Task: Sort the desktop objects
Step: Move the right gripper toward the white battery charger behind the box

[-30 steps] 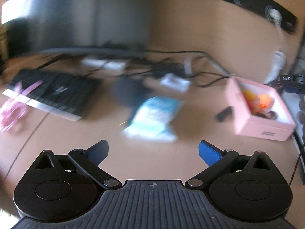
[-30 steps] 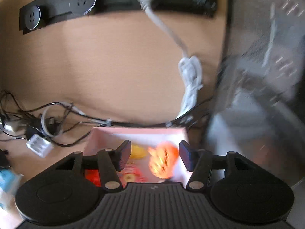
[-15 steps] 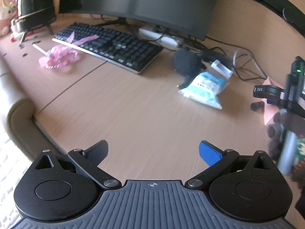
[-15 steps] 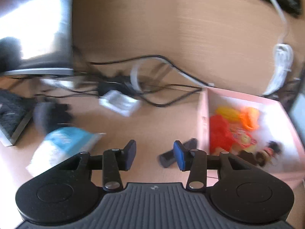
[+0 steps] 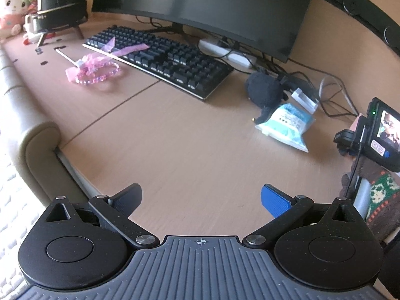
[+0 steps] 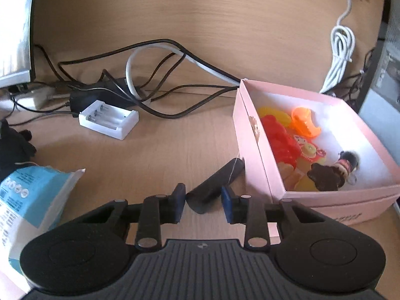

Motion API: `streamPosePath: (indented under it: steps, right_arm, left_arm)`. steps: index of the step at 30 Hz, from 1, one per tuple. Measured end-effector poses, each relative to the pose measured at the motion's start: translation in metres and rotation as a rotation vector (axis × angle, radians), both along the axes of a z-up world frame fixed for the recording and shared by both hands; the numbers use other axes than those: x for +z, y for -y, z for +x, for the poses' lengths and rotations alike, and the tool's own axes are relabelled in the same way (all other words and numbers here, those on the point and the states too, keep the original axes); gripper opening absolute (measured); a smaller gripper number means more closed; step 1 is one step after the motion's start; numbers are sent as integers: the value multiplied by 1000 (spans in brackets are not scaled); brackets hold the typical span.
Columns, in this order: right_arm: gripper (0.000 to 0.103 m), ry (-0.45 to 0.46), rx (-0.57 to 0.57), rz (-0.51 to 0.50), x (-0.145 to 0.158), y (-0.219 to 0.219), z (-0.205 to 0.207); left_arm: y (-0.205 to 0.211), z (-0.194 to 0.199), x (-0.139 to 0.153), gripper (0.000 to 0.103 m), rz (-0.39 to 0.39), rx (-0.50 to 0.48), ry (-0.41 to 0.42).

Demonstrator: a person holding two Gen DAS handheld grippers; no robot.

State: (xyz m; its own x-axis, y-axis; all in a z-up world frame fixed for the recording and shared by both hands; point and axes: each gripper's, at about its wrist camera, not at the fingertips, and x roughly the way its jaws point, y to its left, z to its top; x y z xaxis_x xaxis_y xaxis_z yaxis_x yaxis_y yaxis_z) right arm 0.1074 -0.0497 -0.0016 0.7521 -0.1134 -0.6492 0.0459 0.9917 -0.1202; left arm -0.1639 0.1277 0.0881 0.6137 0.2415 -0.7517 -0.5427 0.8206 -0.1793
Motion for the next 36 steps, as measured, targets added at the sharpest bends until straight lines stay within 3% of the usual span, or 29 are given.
streamPosePath:
  steps: [5,8,11,15,18,20,21,22,23,25,31,32,34,36]
  right_arm:
    - [26,-40,99,55,8,2,-20]
    - [15,-57,290,93,19,-2,-56]
    - [16,-83,452,127,28,1,-83]
    - [19,-76,453,89,30,13,-83]
    - [20,-104,423,101,27,23,-72]
    - [31,-90,430,95,26,26,-65]
    - [46,-80,430,92,27,28,-64]
    - [50,-73,429,102,27,28,-58]
    - [50,-68,431,118,27,27,-53]
    - [36,-46,444,120,31,24,-44]
    - [37,10,397,160,60,20,4]
    - [39,7,395,158,63,18,13]
    - [68,-13,402,140,68,9,32]
    - [78,-35,417,123,68,-2,50]
  left_arm:
    - [-3,8,-12,103,-19,-39,-18]
    - [-4,16,-19,103,-31,-57,-25]
    - [-2,23,-26,103,-49,-77,-17]
    - [4,32,-30,103,-42,-120,-2]
    - [-1,33,-27,103,-22,-92,9]
    - [-8,30,-23,103,-8,-49,17]
    - [-11,27,-21,103,0,-23,17]
    - [-13,25,-20,103,4,-3,16]
    - [-15,22,-18,103,4,18,16]
    - [-15,15,-16,103,1,46,21]
    - [-9,0,-14,103,-28,68,65]
    - [-8,-2,-15,103,-38,67,72]
    - [-7,-4,-18,103,-48,71,75]
    - [-7,-7,-18,103,-50,88,78]
